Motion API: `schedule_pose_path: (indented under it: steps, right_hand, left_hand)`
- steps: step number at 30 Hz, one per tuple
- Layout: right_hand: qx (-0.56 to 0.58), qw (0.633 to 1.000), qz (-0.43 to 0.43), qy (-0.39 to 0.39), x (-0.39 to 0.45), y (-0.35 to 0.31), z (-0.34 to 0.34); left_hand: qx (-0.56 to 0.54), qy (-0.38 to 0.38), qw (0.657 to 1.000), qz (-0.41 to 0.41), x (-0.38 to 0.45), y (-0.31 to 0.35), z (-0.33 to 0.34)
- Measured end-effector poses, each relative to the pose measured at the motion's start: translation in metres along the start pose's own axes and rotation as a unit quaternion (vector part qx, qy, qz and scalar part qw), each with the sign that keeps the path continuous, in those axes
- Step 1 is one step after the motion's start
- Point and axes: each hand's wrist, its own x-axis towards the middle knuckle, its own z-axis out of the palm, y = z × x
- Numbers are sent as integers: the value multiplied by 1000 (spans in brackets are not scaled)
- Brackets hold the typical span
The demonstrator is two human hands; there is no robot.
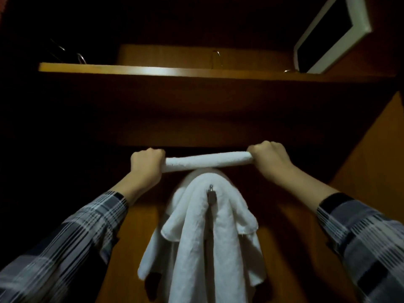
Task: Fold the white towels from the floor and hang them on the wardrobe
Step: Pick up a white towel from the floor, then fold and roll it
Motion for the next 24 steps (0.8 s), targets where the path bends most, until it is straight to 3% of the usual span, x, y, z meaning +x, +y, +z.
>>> schedule_pose_path:
  steps: [8,11,14,20,24]
  right_hand:
    - [46,996,-56,49,-62,-7,23]
    - [107,992,-37,54,-78,-21,39]
    - [141,989,-10,42,-89,-41,55]
    - [237,968,48,63,-104,-82,70]
    - [277,959,58,-29,-108,-98,60]
  left_hand:
    - [-25,9,998,60,-48,-4,20]
    - [-73,-12,995,69,-73,8,28]
    - [-189,-4,978,85,-92,17,36]
    - [-281,-29,956,79,-119,48,48]
    - [-368,-80,918,121,-127,50,42]
